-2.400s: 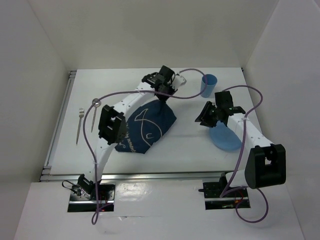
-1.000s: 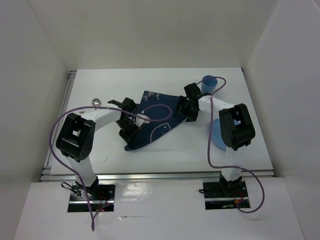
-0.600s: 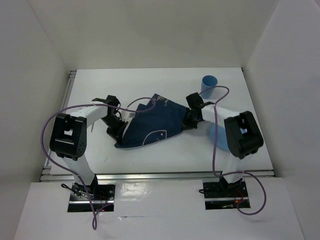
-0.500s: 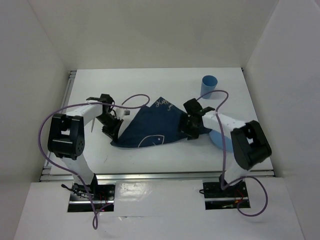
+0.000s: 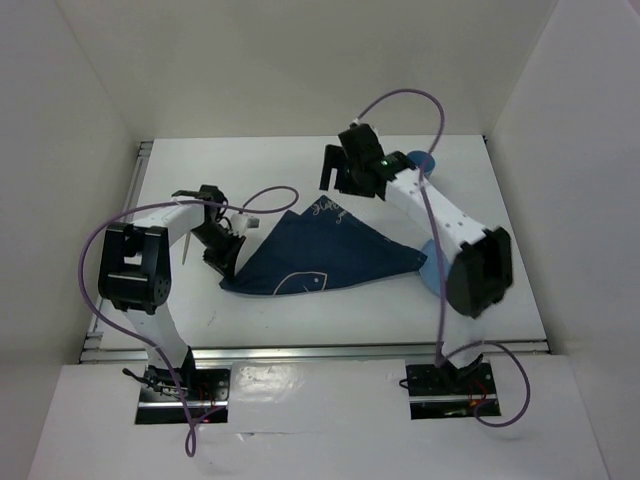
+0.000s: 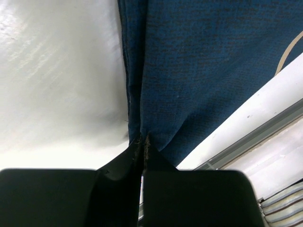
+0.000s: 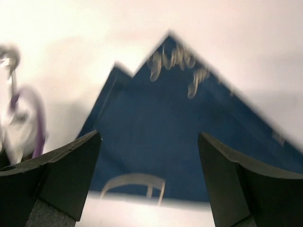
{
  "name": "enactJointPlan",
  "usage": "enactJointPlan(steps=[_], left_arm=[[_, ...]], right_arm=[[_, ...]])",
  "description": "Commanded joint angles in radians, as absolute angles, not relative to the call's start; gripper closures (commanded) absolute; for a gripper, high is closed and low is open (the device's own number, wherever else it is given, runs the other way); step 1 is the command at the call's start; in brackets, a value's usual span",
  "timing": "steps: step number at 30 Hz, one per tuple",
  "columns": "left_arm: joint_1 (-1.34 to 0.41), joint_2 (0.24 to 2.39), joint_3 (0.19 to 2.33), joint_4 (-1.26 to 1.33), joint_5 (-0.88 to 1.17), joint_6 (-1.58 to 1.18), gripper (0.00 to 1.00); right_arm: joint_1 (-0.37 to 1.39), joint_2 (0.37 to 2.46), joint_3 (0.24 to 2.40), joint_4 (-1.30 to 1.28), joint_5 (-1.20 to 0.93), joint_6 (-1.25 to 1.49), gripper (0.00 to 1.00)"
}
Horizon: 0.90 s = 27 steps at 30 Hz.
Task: Set the dinner table for one person
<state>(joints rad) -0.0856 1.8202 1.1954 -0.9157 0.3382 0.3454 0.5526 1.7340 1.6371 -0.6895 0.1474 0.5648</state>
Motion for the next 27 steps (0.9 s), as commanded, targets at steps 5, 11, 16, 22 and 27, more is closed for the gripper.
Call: enactJointPlan(steps=[5, 11, 16, 22, 27], left_arm=[[-0.064, 1.801, 1.230, -0.943, 0.382, 0.356, 1.00], [-0.055, 1.801, 1.220, -0.943, 0.417, 0.347, 1.00], [-0.055, 1.801, 1.230, -0.943, 0.407, 0.347, 1.00], [-0.046, 1.810, 1.258, -0.962, 0.407, 0.347, 1.00], [-0.046, 1.810, 1.258, -0.951, 0.407, 0.347, 1.00]], right_arm=[[0.494, 2.363, 2.129, -0.677, 0.118, 0.324, 0.11], [0.494, 2.569, 2.273, -0.713, 0.213, 0.347, 0.14], [0.512, 2.473, 2.019, -0.620, 0.172, 0.324, 0.26], [0.535, 2.482, 1.994, -0.647, 0.176, 0.333, 0.49], [0.535, 2.519, 2.048, -0.652, 0.152, 0.345, 1.00]])
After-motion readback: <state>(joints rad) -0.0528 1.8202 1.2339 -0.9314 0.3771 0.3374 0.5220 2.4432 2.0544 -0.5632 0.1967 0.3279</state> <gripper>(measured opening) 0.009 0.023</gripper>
